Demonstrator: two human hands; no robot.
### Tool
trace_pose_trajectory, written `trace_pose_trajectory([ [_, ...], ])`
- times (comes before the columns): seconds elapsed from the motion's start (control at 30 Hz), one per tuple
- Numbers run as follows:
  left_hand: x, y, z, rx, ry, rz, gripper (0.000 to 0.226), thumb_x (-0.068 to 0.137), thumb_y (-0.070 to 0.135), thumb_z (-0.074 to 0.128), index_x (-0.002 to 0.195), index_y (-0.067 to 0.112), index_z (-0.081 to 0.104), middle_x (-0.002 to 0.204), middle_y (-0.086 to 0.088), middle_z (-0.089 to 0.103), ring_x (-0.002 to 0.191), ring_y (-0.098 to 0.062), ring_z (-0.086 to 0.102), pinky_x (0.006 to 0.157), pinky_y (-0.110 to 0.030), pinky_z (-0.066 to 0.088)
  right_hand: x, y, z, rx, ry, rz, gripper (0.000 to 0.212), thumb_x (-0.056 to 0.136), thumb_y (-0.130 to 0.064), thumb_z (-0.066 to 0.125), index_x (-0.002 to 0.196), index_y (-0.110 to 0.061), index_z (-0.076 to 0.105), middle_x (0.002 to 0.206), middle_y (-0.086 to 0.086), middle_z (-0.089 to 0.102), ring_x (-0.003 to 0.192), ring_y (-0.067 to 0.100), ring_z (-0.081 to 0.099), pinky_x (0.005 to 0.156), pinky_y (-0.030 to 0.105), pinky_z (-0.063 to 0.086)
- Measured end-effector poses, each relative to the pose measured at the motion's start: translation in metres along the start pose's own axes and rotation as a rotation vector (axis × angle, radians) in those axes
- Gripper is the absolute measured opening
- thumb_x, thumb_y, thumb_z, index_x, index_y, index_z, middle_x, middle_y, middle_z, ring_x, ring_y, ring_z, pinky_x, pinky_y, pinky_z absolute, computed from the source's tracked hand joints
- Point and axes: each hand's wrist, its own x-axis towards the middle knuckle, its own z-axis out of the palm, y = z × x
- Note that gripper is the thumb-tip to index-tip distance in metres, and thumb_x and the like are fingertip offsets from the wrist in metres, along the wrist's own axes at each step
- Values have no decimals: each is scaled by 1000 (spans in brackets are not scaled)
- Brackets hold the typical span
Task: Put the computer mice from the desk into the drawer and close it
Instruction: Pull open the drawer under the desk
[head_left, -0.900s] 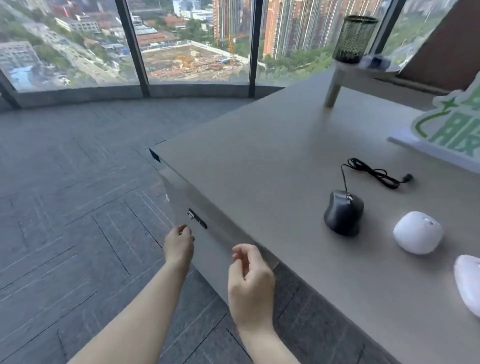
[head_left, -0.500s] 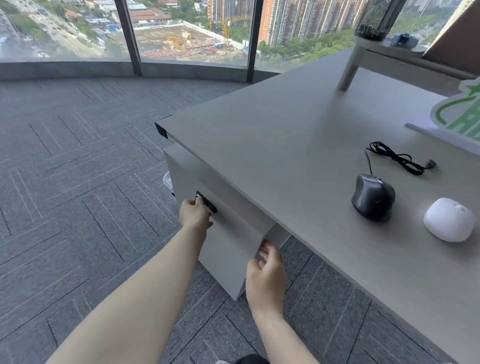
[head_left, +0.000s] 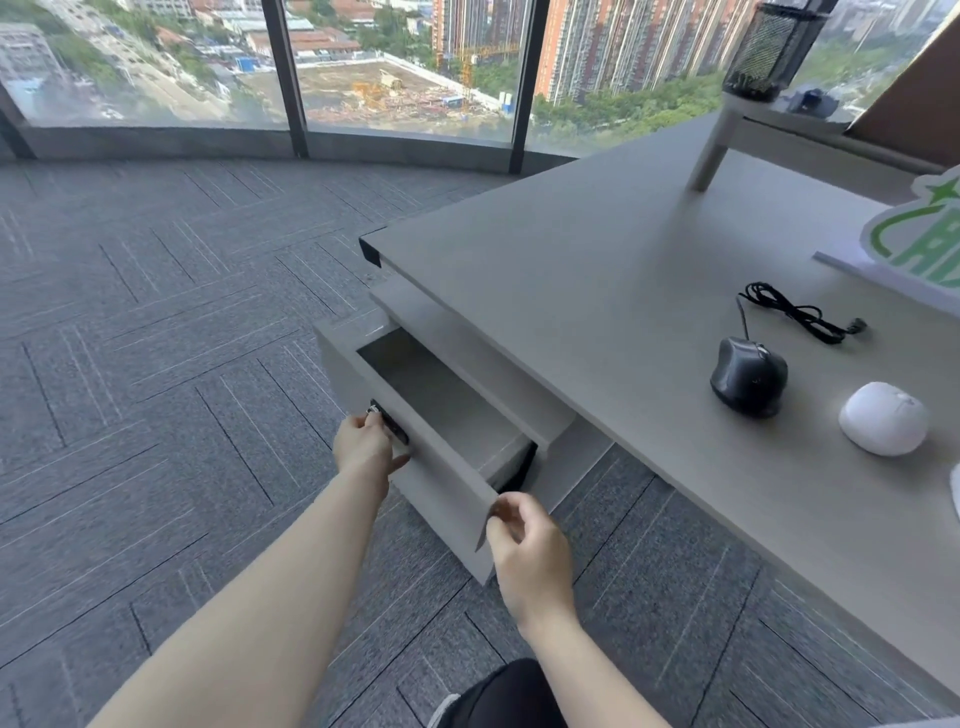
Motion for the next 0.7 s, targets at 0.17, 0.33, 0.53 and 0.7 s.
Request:
trace_pose_trajectory([
  [0.17,-13,-5,-72,-24,58,-3,12,98,16,45,95,10,55,103,-7,57,108,-32,56,66,-46,58,-43,-8,27,-8,-172,-47,23,89,-12,55,92,-34,62,90,-10,70,89,8,65,74,22,55],
  [0.33,-25,-9,-143,-42,99,-10,12,97,18,48,100,11,57,112,-8,64,111,-31,63,62,-46,59,-84,-11,54,-23,-362,-92,22,86,-10,54,94,-22,71,90,-3,73,84,12,66,66,16,52],
  [0.53,-40,-13,-205,-44,119,4,25,98,18,48,116,5,58,124,-11,64,108,-29,66,55,-41,60,-121,-12,84,-53,-500,-113,28,82,-15,51,100,-21,73,90,-3,75,74,8,64,57,16,50],
  [0.7,-51,-14,-239,-13,113,17,27,98,19,49,120,4,56,123,-11,64,109,-29,65,60,-42,58,-138,-12,100,-93,-549,-111,32,79,-18,51,102,-23,73,93,-4,76,80,9,66,60,14,48],
])
